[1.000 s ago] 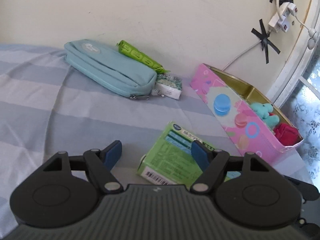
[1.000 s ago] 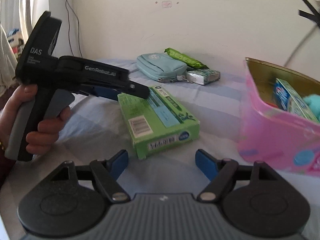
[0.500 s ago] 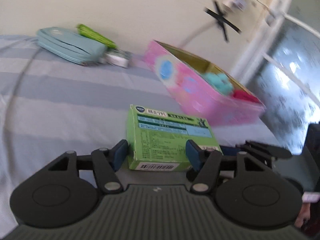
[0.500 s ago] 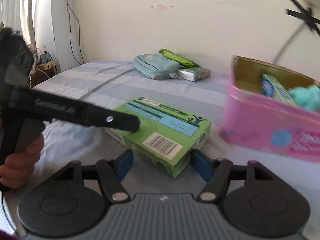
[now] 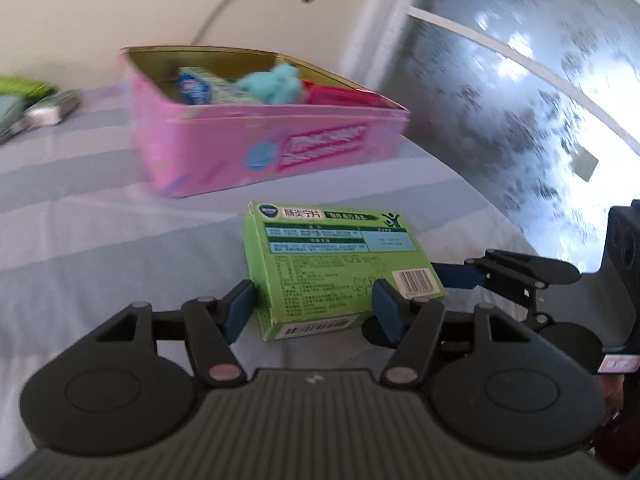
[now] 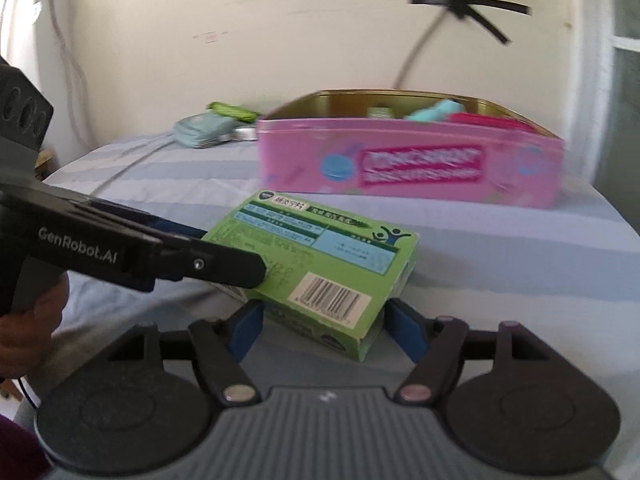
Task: Organize objects
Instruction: 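Carry the medicine box over the tin and lower it inside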
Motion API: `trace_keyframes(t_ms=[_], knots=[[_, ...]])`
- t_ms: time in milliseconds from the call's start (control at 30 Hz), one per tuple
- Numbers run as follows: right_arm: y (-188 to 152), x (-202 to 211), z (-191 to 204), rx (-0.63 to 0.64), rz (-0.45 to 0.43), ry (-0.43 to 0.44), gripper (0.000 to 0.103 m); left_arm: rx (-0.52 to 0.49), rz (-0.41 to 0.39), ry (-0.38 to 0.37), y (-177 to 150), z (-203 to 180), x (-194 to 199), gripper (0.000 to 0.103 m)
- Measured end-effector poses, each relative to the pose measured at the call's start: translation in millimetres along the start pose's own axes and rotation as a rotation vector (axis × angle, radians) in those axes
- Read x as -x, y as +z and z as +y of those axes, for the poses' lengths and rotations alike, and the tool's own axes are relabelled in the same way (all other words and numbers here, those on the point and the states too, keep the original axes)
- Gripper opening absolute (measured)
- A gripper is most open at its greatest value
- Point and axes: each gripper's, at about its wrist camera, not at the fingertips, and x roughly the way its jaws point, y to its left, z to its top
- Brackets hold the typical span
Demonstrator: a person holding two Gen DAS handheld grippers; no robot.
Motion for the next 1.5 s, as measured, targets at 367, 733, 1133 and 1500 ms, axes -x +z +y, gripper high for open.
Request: trace_keyframes(t_ms=[367, 733, 1133, 1500], knots=[[-3.3, -2.6, -10.0, -0.004, -0.045, 0.015, 0.073, 0.103, 0.046, -0.032, 14.6, 15.8, -13.2, 0.072], [29.5, 29.4, -14.9, 0.022, -0.211, -0.008, 0.071, -0.015, -0.086, -0.012, 54.8, -14.0, 15.3, 0.069], [141.5, -33.8, -48.9, 0.052, -0.313, -0.024, 0.071, -0.041, -0.202, 0.1, 163.3, 11.9, -21.6, 0.069], [174.4, -117.7, -84.9, -0.013, -0.186, -0.038, 0.074, 0.053, -0.128, 0.136, 204.9, 48.5, -98.3, 0.069]])
